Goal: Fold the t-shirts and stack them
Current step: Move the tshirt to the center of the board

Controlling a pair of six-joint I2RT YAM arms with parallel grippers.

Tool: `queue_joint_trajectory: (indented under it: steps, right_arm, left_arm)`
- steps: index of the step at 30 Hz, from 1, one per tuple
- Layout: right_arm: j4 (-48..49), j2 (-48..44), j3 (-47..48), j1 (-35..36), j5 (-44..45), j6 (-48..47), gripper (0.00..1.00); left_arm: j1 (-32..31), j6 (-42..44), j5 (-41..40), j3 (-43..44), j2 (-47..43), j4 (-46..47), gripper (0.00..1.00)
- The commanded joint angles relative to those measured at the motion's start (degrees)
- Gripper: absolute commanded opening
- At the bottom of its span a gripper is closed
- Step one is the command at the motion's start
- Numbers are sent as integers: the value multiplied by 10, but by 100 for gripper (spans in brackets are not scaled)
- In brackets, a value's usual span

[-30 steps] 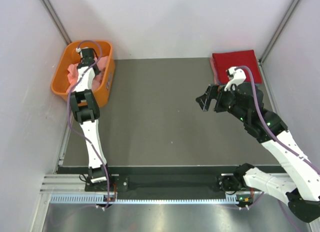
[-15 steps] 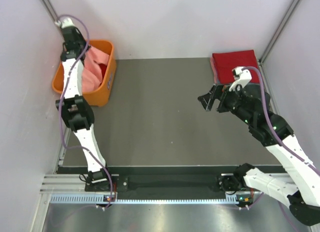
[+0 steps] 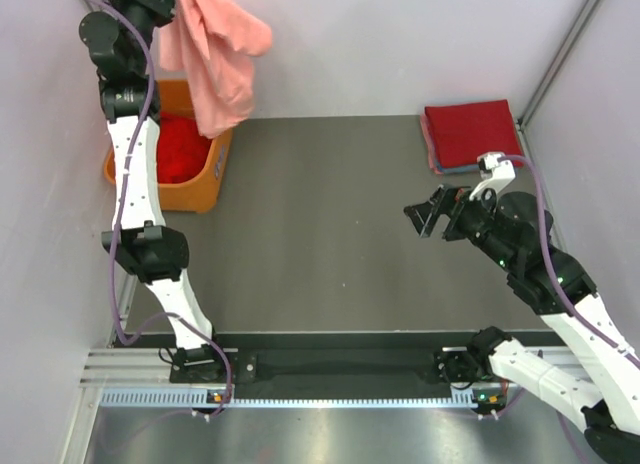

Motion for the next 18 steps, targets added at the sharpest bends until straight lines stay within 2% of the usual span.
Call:
queue_joint_trajectory:
  steps: [1,7,10,14,16,17,18]
  right_arm:
    - [18,-13,-7,-2,10,6,100]
    - [10,-39,-32,-2,21,6,100]
    - [6,-51,-46,-1,32,14,100]
    - [0,-58,-79,-1,44,34,100]
    - [-6,-54,-89,-1,51,49,100]
    - [-13,-52,-98,-1,54,53,100]
    - [-15,-46,-102,-1,55,58,100]
  left_arm:
    - [-10,-100,62,29,-58,89,0]
    - [-56,-151,149,-26,-121,91,0]
    - [-77,-142,187,-121,-182,76,0]
    - [-174,-92,212,-321,-264,37,0]
    - [-236,-49,197,-394,-308,-17,0]
    - [-256,-37,189,-472,-323,-30,0]
    - [-276,-25,185,-512,-350,-41,0]
